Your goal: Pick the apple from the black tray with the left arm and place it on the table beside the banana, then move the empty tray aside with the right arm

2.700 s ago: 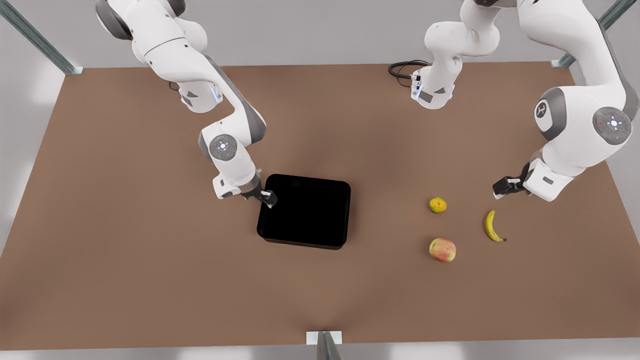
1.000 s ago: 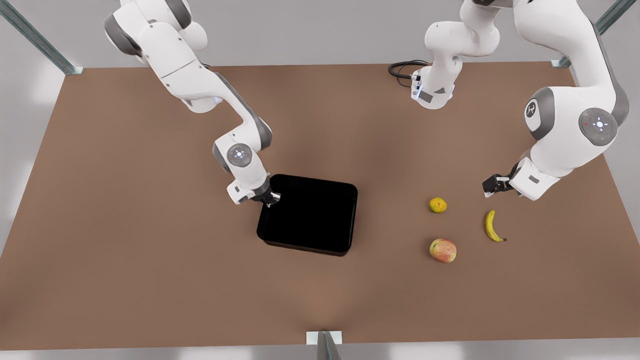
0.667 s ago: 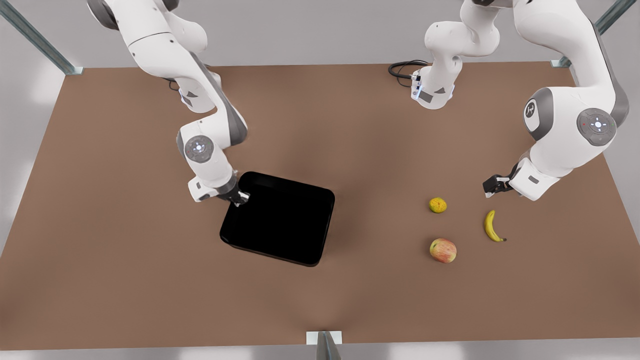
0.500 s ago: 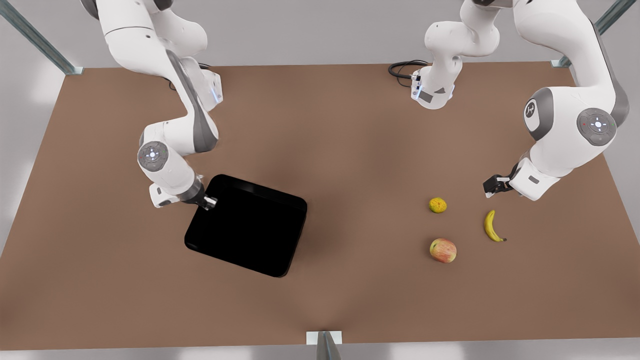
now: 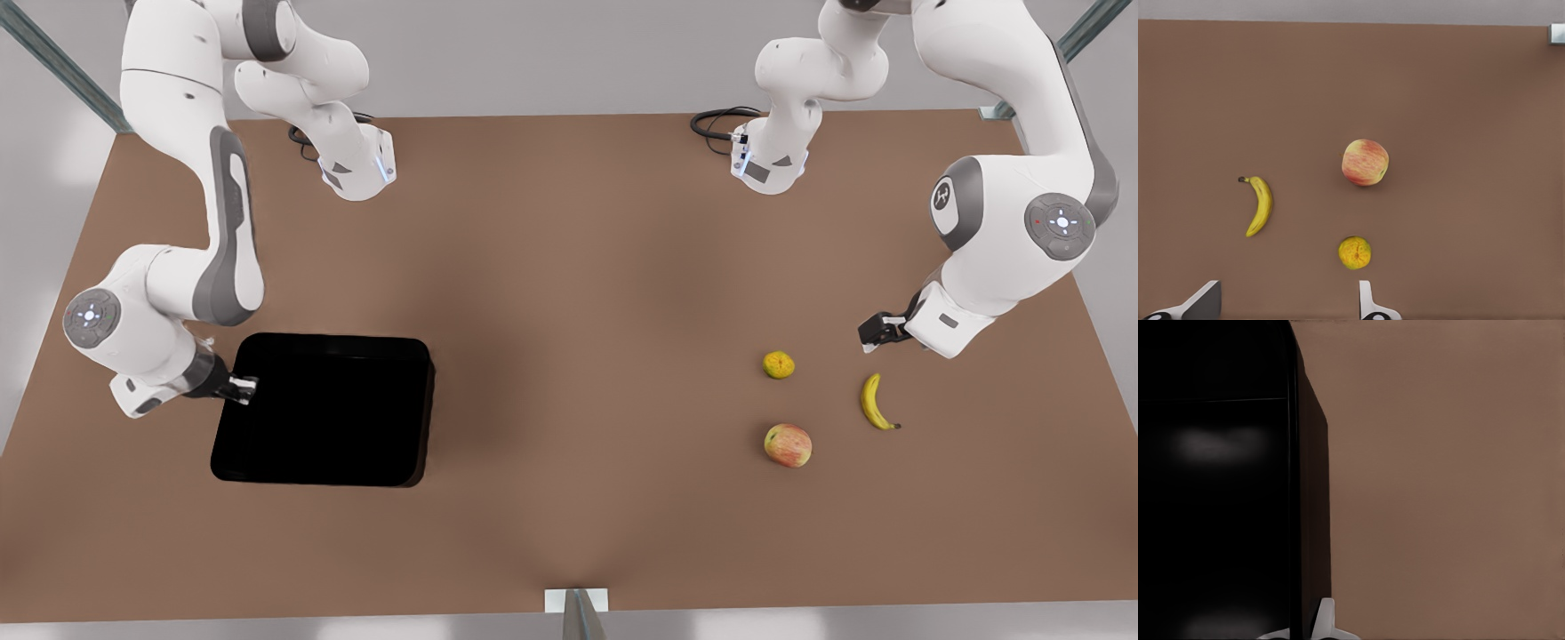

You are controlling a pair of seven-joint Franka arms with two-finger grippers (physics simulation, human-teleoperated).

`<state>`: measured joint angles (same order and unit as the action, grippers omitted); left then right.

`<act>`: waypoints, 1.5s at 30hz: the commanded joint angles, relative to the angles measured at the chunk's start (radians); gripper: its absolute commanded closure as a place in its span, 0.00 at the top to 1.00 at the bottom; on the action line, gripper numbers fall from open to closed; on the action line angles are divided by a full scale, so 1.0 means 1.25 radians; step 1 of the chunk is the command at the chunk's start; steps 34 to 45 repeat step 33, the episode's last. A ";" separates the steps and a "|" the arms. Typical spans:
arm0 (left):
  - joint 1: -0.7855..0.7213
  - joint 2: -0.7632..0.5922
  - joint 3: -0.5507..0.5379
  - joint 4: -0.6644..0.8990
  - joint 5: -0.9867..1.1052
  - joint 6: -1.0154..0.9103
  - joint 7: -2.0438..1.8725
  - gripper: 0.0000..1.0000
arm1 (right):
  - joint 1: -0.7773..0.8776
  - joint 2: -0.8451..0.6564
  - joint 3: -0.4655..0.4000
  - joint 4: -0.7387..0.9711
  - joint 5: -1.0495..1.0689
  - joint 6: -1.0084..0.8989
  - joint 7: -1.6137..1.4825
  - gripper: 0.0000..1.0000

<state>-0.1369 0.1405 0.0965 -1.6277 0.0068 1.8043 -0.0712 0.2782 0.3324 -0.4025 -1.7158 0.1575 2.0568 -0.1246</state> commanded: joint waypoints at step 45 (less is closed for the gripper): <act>-0.001 0.028 -0.011 0.059 -0.007 -0.095 -0.046 1.00 | -0.032 -0.009 0.192 0.223 -0.095 -0.283 0.145 1.00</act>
